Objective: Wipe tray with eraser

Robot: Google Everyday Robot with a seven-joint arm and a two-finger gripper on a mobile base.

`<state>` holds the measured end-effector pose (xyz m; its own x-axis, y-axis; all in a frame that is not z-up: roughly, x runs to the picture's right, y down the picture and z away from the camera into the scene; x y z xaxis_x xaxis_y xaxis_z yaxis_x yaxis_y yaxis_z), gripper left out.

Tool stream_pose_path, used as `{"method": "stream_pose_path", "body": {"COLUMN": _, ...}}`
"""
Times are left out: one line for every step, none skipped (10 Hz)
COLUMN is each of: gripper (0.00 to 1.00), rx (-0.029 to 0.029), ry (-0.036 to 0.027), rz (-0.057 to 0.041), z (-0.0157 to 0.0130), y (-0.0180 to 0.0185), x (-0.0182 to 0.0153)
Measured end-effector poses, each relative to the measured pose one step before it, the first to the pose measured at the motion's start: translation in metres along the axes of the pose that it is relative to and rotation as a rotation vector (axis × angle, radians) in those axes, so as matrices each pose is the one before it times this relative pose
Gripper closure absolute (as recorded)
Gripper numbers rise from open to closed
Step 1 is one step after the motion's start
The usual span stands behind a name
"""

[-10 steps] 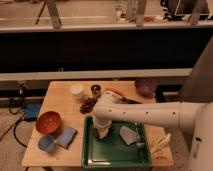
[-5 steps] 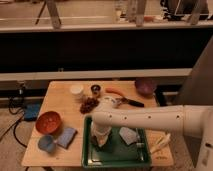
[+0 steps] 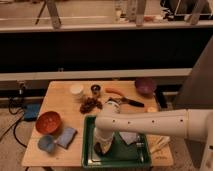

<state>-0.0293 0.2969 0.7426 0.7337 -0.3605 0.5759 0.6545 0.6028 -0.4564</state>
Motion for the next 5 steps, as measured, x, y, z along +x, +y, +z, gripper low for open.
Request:
{"method": "stream_pose_path", "body": {"gripper": 1.00, "rx": -0.00193, "ry": -0.00307, "rz": -0.01001, "z": 0.00061, "y": 0.00094, "x": -0.00101}}
{"method": "stream_pose_path", "body": {"gripper": 1.00, "rx": -0.00259, "ry": -0.00252, "rz": -0.01332, "z": 0.00114, "y": -0.00045, "x": -0.00307}}
{"method": "stream_pose_path", "body": {"gripper": 1.00, "rx": -0.00465, "ry": -0.00212, "rz": -0.01442, "z": 0.00150, "y": -0.00082, "x": -0.00371}}
{"method": "stream_pose_path", "body": {"gripper": 1.00, "rx": -0.00335, "ry": -0.00232, "rz": -0.00763, "z": 0.00130, "y": -0.00040, "x": -0.00229}}
{"method": "stream_pose_path", "body": {"gripper": 1.00, "rx": -0.00303, "ry": -0.00313, "rz": -0.00797, "z": 0.00200, "y": -0.00139, "x": -0.00244}}
